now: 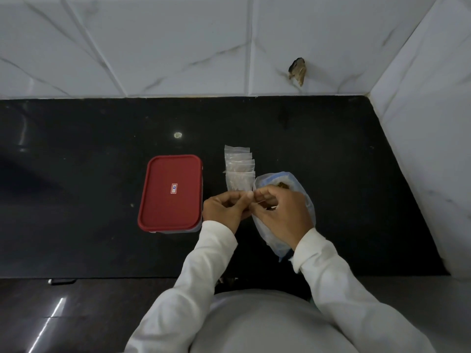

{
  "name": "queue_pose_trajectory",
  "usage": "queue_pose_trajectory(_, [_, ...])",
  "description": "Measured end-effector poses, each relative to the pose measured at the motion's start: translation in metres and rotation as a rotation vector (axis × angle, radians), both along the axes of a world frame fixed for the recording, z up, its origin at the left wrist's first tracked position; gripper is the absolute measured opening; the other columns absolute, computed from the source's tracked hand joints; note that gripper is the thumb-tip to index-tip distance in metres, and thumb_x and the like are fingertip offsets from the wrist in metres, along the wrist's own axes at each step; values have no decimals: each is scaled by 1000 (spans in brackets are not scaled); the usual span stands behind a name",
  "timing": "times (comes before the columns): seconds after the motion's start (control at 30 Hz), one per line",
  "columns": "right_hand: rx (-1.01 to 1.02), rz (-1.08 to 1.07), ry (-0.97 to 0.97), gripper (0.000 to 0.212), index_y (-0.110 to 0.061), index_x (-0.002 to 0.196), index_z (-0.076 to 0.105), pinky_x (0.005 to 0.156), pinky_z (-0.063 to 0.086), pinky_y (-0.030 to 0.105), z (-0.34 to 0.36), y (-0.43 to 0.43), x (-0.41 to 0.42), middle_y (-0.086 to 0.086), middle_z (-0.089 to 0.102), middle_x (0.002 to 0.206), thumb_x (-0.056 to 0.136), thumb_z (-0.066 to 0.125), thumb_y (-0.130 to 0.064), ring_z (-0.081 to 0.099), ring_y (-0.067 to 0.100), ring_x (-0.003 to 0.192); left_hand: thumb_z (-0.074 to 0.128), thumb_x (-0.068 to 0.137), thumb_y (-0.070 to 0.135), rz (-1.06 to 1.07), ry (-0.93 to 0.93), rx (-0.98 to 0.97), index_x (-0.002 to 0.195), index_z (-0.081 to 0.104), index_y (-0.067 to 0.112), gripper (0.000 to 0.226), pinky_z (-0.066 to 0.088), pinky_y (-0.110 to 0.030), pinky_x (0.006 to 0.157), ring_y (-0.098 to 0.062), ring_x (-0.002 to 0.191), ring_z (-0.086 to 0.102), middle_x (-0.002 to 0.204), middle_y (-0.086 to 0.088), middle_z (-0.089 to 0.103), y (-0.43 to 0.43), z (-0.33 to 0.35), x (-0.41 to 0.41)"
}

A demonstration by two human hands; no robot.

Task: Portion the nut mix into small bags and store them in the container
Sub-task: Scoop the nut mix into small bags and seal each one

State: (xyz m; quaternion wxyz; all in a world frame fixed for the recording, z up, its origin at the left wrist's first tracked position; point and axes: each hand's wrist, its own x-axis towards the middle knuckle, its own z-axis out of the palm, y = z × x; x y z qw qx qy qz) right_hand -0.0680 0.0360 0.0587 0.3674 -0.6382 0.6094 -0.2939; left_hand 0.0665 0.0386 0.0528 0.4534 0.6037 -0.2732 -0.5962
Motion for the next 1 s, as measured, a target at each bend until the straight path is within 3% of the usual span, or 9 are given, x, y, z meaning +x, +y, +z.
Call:
queue_pose_trajectory(0.17, [93,-23,-88,20,-9,102,73,83,57,34,-7,-6,-6,4,73,93,90,67,-24,69,13,85,68,87,8,33,121,4,87,73,8,5,61,-29,74,-19,77,73,80,-7,76,-2,1,-1])
queue_pose_trajectory(0.3, [37,2,-124,13,-15,96,75,71,60,29,-3,-5,-9,-3,74,85,91,65,-21,71,7,76,69,87,7,-21,-12,-64,87,72,10,5,61,-33,75,-24,82,74,85,-10,76,-2,-2,-2])
queue_pose_trajectory(0.4, [55,-7,-66,17,-16,97,74,76,59,35,-9,-9,-10,-2,73,89,91,64,-27,70,10,81,71,86,8,-48,-92,-89,86,72,12,4,61,-35,77,-26,83,74,87,-10,76,-3,0,-2])
queue_pose_trajectory(0.5, [172,0,21,28,-9,109,68,92,52,43,-20,-15,-10,8,69,105,90,64,-30,66,20,97,72,86,11,-74,-208,-97,84,72,16,5,61,-35,77,-22,80,73,83,-5,75,-6,-1,-3])
queue_pose_trajectory(0.6, [123,-61,56,28,-12,105,68,89,54,41,-22,-15,-7,4,70,100,90,64,-36,67,16,91,72,87,16,-112,-336,-107,85,71,18,3,61,-38,81,-17,79,72,82,-1,74,-12,-4,-3])
queue_pose_trajectory(0.7, [115,-100,46,26,-13,100,69,84,56,41,-21,-17,-5,3,70,96,90,63,-37,67,16,87,68,89,14,-134,-348,-91,86,70,17,5,60,-41,83,-18,82,72,85,-3,74,-16,-4,-5])
queue_pose_trajectory(0.87, [120,-104,69,23,-12,94,67,80,57,40,-16,-16,-3,4,69,91,91,61,-34,68,17,82,60,94,9,-184,-245,-3,82,66,14,14,58,-44,88,-23,89,71,91,-8,73,-21,-6,-4])
queue_pose_trajectory(1.0, [57,-202,80,14,-16,88,66,69,60,30,-8,-18,-12,-5,70,78,93,60,-27,69,5,70,53,96,4,-158,-194,21,79,61,13,21,58,-36,84,-23,90,66,92,-4,67,-24,-4,2])
